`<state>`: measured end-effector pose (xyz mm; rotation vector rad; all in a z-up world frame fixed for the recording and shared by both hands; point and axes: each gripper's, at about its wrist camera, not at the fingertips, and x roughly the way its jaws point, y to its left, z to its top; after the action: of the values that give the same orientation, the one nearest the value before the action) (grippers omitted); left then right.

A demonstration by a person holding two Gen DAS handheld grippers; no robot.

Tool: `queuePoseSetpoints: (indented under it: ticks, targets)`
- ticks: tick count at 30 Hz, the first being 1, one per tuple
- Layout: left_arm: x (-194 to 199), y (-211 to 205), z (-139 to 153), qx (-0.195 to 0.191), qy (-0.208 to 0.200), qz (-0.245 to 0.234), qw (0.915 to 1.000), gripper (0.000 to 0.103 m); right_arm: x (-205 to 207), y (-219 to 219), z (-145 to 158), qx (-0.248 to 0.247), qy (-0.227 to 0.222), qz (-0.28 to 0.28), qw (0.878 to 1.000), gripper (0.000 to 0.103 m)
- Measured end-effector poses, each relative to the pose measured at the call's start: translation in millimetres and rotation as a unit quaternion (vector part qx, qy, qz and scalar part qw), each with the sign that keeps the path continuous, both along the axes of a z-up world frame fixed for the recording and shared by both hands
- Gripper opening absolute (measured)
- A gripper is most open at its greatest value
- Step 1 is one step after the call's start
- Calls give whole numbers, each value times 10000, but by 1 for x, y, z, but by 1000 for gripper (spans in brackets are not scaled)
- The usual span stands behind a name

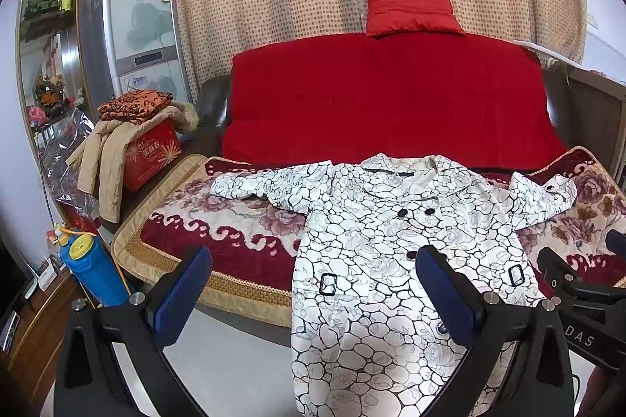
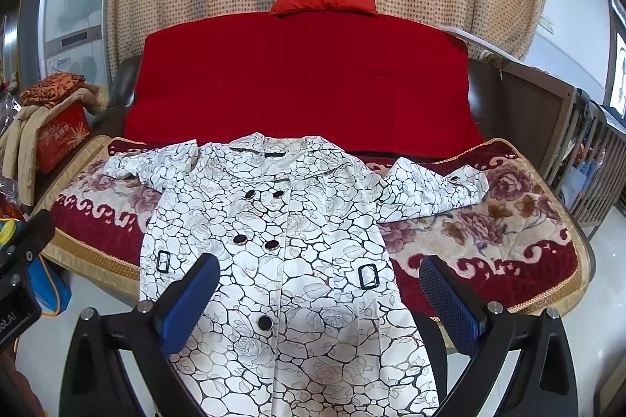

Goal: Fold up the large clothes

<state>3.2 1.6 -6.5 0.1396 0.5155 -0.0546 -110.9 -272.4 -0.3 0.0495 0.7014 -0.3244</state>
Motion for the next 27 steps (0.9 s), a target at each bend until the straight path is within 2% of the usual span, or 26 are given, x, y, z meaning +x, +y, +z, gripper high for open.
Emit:
queuePoseSetpoints:
  ticks: [9, 27]
  targets:
    - [3, -2, -3, 95, -184, 3, 9998, 103, 2, -1, 0, -3, 21, -8, 10000, 103]
    - [12, -8, -9, 88, -59, -77, 9999, 103, 7, -7, -6, 8, 108, -67, 9999, 103]
